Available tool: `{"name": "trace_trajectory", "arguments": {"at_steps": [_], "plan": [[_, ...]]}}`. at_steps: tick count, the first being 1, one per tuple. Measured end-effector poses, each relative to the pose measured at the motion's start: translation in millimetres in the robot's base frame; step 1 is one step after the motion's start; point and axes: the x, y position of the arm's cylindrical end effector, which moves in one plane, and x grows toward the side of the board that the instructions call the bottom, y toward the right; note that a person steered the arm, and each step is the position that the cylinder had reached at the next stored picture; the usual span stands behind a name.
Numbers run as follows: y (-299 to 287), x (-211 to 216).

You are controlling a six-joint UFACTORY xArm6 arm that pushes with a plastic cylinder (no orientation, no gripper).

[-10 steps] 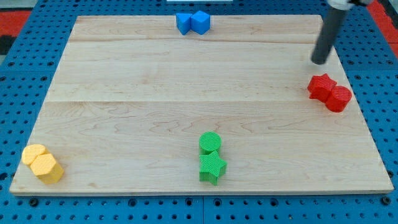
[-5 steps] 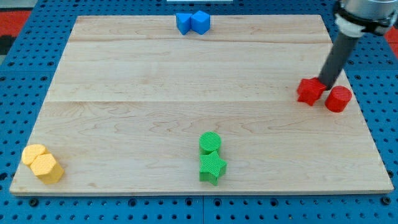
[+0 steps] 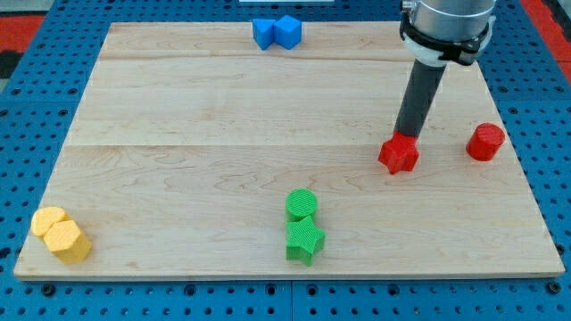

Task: Push red star towards blue cube

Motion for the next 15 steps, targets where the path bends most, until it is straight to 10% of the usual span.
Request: {"name": "trace_trajectory", "arguments": {"at_steps": [4, 8, 11, 15], "plan": [[23.1, 88.8], [-150.3, -40.3], [-189.4, 8.1], [-169.3, -76.2]]}}
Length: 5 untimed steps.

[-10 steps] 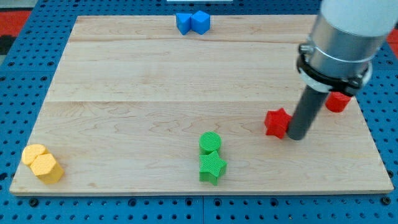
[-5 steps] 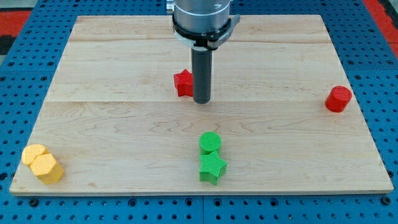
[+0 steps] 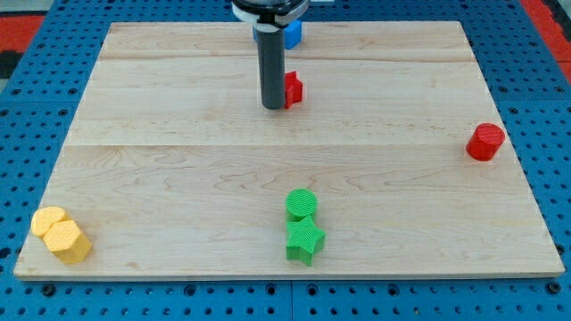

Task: Push red star towards blue cube

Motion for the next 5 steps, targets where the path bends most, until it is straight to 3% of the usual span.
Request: {"name": "trace_trajectory", "arguments": {"at_steps": [3, 5], "plan": [[19.1, 29.3], [6.4, -48.4]]}}
